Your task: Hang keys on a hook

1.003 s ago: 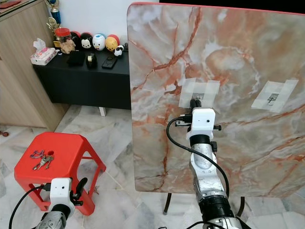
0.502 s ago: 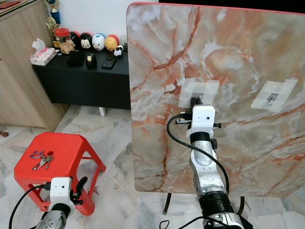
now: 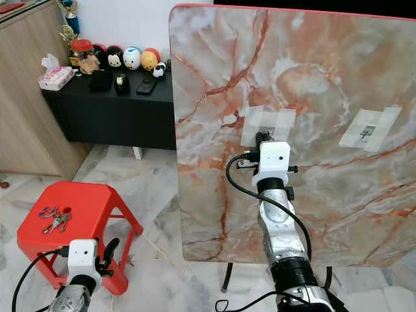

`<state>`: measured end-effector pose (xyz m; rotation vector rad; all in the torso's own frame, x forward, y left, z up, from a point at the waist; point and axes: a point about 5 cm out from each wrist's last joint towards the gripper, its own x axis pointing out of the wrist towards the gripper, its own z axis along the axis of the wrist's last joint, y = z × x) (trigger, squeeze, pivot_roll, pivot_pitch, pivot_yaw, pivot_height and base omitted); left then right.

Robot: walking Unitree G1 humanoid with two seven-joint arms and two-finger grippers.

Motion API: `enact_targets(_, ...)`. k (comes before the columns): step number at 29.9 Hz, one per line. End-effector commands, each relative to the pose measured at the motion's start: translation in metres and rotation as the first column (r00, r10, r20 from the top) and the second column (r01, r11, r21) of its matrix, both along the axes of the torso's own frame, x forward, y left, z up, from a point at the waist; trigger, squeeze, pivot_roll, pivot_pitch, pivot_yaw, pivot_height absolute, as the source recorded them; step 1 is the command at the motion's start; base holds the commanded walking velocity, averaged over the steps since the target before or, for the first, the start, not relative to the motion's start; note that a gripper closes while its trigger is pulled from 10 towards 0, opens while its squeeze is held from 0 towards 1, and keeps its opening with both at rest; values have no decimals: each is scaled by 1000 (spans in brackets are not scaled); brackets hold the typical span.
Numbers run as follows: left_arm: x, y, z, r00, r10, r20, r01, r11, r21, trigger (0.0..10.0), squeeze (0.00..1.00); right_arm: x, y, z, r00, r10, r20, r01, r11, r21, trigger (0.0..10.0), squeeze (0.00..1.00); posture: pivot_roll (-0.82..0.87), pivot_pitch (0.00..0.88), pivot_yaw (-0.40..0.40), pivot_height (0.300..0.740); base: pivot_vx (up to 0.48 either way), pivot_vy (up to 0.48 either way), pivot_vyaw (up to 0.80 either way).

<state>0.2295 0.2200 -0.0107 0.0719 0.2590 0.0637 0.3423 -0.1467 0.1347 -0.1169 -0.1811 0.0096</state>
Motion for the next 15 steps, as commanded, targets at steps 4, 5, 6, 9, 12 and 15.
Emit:
enact_targets(4, 0, -1, -1, 1000, -14, -12, 14, 1000, 16, 10000, 0, -4, 4, -9, 999, 31, -44, -31, 999, -7, 10000, 0, 142, 36, -59, 740, 0, 0, 0)
enact_targets(5, 0, -1, -1, 1000, -14, -12, 14, 1000, 16, 10000, 0, -5, 4, -9, 999, 32, -44, -33, 999, -8, 10000, 0, 142, 36, -59, 740, 0, 0, 0)
enact_targets(6, 0, -1, -1, 1000, -14, -12, 14, 1000, 16, 10000, 0, -5, 4, -9, 998, 34, -44, -34, 999, -9, 10000, 0, 141, 35, -59, 740, 0, 0, 0)
enact_targets(9, 0, -1, -1, 1000, -14, -12, 15, 1000, 15, 10000, 0, -7, 3, -10, 998, 32, -46, -33, 999, -8, 10000, 0, 140, 35, -58, 740, 0, 0, 0)
enact_targets(12, 0, -1, -1, 1000, -14, -12, 15, 1000, 15, 10000, 0, -8, 2, -11, 998, 32, -51, -32, 999, -10, 10000, 0, 140, 35, -58, 740, 0, 0, 0)
enact_targets(15, 0, -1, 0, 1000, -14, -11, 14, 1000, 16, 10000, 0, -9, 1, -11, 999, 26, -46, -26, 1000, -12, 10000, 0, 140, 34, -58, 740, 0, 0, 0)
